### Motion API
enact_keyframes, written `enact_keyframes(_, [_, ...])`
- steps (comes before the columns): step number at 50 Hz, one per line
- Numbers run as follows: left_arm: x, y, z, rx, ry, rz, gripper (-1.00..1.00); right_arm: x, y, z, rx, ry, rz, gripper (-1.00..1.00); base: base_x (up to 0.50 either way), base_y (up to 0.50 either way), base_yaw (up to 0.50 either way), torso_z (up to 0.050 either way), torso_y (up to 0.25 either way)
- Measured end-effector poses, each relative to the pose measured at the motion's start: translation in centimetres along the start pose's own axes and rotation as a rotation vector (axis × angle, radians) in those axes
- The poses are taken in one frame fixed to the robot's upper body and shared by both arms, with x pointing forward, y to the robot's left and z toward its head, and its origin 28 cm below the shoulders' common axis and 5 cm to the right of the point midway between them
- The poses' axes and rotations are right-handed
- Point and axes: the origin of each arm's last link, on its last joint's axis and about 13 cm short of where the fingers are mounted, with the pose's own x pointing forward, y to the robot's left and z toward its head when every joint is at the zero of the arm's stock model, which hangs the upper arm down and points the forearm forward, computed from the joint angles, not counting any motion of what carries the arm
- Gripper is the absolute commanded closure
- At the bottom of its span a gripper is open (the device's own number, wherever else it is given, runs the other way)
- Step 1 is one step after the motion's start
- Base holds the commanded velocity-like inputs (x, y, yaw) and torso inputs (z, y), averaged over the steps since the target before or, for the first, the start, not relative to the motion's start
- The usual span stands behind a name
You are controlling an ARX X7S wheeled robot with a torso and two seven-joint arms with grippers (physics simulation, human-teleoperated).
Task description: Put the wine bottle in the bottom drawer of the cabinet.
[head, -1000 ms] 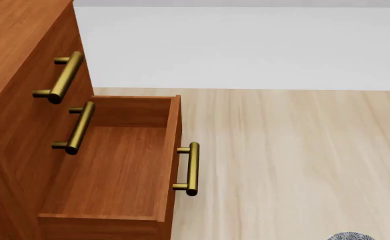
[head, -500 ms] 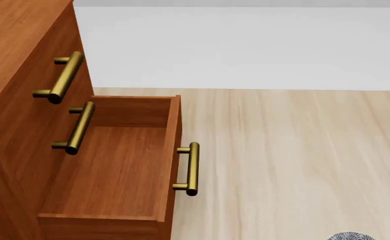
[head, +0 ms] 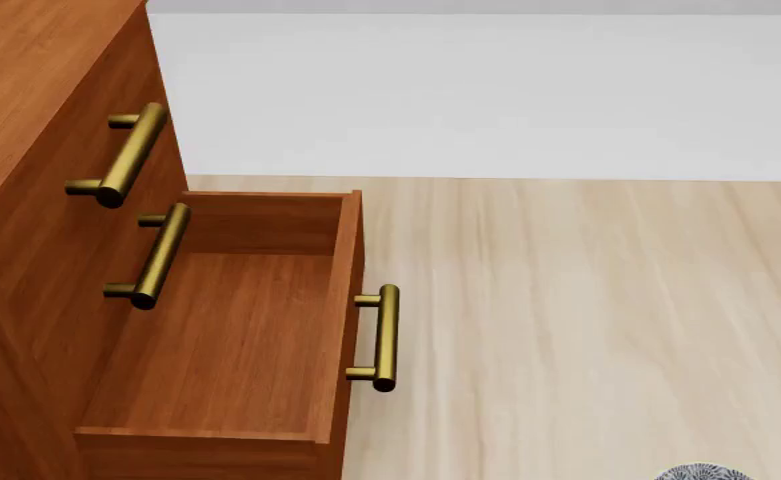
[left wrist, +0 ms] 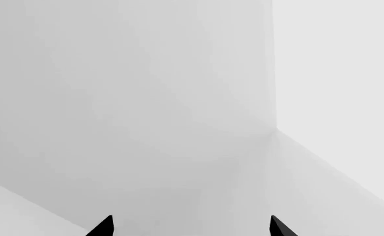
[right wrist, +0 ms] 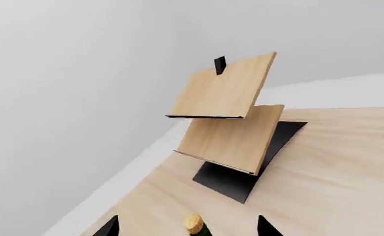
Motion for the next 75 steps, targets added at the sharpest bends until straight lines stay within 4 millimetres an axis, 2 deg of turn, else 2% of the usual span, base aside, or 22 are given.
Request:
enact_keyframes(10, [0.1, 0.1, -0.1, 0.000, 0.002, -0.002, -1.00, 0.4, -0.1, -0.7, -0.162, 0.026, -0.034, -1.00, 0.00, 0.00, 0.00, 0.000, 0.000])
enact_keyframes(20, [0.2, 0.2, -0.3, 0.003, 0.003, -0.003, -1.00, 1.1, -0.3, -1.7, -0.250, 0.080, -0.032, -1.00, 0.00, 0.00, 0.00, 0.000, 0.000])
enact_keyframes(42, [0.2, 0.2, -0.3, 0.002, 0.001, -0.007, -1.00, 2.7, -0.6, -3.0, -0.348, 0.191, -0.019, -1.00, 0.00, 0.00, 0.00, 0.000, 0.000])
enact_keyframes(75, [0.2, 0.2, -0.5, 0.010, 0.004, -0.012, -1.00, 5.7, -0.1, -3.5, -0.497, 0.293, -0.001, -1.00, 0.00, 0.00, 0.00, 0.000, 0.000])
